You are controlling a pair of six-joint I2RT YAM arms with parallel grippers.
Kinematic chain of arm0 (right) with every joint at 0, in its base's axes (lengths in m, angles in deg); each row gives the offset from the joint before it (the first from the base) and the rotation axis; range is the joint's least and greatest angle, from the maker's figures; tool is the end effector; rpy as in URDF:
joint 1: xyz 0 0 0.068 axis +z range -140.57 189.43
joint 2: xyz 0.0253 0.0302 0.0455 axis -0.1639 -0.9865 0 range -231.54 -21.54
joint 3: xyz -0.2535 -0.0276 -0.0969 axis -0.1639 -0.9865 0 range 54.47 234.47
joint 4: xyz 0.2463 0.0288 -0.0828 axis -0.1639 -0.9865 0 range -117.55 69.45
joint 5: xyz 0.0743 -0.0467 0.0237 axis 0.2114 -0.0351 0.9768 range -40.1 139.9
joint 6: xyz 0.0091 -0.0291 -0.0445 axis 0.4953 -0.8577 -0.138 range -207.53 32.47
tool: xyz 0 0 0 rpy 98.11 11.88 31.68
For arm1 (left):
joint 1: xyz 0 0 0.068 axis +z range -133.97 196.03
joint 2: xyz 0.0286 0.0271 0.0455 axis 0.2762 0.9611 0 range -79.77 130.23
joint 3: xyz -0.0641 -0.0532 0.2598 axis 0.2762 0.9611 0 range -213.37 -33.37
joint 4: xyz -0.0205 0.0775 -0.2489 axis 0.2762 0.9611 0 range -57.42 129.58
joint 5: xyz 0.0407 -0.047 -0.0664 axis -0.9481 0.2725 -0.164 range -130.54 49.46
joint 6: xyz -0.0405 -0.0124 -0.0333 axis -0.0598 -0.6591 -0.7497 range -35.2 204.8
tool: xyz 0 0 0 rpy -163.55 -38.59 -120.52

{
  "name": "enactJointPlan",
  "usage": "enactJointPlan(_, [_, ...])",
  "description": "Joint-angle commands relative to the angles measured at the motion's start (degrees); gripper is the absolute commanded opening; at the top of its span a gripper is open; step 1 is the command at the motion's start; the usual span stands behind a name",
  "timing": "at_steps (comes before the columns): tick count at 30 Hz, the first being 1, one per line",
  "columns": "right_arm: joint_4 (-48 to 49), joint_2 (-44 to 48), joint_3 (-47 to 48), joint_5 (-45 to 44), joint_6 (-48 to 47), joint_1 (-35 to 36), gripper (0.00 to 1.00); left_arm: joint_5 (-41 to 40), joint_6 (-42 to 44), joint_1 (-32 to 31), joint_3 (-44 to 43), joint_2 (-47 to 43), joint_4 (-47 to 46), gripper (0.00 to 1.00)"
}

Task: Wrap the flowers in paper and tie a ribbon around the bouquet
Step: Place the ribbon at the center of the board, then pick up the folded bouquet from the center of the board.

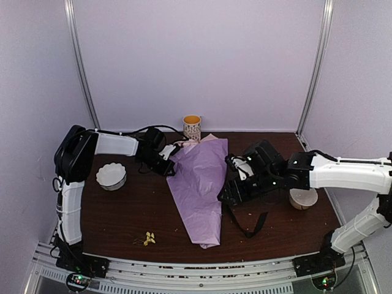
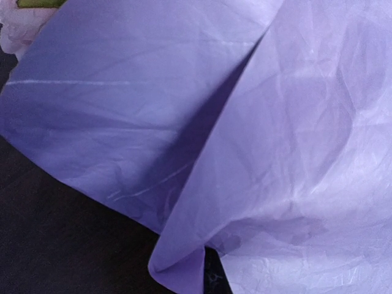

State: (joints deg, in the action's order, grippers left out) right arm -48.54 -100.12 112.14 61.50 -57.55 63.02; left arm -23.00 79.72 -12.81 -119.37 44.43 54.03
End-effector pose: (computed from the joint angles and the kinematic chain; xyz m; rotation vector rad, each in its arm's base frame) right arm 0.1661 0.2373 0.2588 -0.6306 2.5322 0.8489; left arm 0.3913 -0.2277 0.1344 0.6566 2.5801 -0.6029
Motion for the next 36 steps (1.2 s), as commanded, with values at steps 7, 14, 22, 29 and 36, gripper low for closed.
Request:
enactJointPlan(7, [14.6, -16.4, 0.5, 3.0, 13.9, -4.8, 0.92, -0.8, 0.6, 0.6, -0.7, 0.6, -0.2, 0.0])
enactJointPlan(14, [18.6, -19.7, 1.2, 6.8, 14.8, -4.8, 0.81, -1.1, 0.7, 0.6, -0.6, 0.8, -0.1, 0.0])
enactJointPlan(22, [18.5, -24.6, 2.7, 7.9, 14.4, -5.5, 0.82, -1.4, 0.9, 0.6, -0.7, 0.8, 0.3, 0.0])
enactJointPlan(29, [26.1, -28.8, 3.1, 15.6, 16.2, -6.4, 0.72, -0.4, 0.8, 0.7, -1.0, 1.0, 0.3, 0.0])
enactJointPlan(36, [32.0, -29.9, -0.2, 18.1, 19.8, -8.2, 0.22, -0.3, 0.2, 0.6, -2.0, 1.1, 1.4, 0.0])
